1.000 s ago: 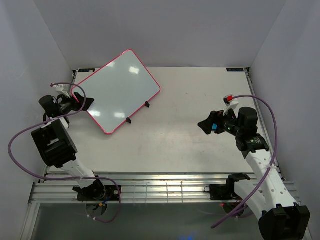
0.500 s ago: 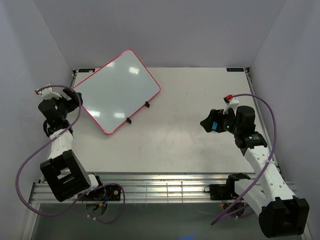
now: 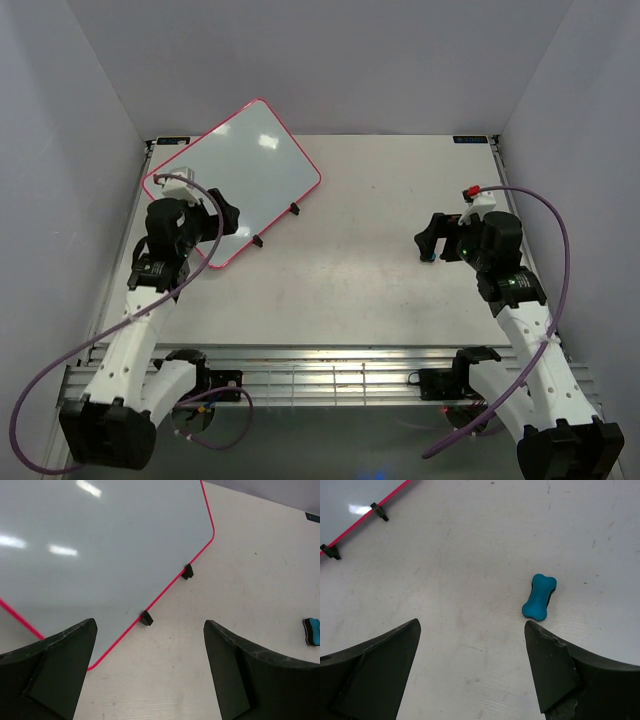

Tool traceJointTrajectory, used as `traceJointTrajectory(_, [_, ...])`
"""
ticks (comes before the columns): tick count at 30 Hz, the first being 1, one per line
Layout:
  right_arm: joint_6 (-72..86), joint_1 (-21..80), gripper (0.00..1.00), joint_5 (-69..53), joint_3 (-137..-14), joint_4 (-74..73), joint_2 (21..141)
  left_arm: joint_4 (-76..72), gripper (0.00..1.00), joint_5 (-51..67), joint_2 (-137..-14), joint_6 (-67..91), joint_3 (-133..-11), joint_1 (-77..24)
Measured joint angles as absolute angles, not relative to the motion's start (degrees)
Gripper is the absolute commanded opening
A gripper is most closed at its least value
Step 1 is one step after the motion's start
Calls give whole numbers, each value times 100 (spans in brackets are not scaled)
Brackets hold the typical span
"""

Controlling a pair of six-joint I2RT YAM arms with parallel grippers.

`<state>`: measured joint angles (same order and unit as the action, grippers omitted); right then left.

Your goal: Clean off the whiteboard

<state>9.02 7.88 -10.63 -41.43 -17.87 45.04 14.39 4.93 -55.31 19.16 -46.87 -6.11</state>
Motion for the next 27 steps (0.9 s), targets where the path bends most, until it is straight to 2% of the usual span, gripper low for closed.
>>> traceJointTrajectory(3, [1002,788,90,-770,-4342,-2021,4462,1743,98,64,-4598,1623,-4633,-611])
traceJointTrajectory(9, [1090,788,90,-311,-4845,-2152,4158,1623,98,-626,-2753,1345,-3712,-611])
traceJointTrajectory(17, [958,790,90,-314,-5015,-2587,4152,1988,98,-1232,-2499,1275,-3791,-714])
traceJointTrajectory(21, [840,792,90,-209,-5015,-2799,3896,2067,98,-1341,-2053,1286,-3579,-834])
traceJointTrajectory(27, [711,797,90,-158,-4998,-2856,3509,2158,98,-1415,-2084,1356,-3531,-888])
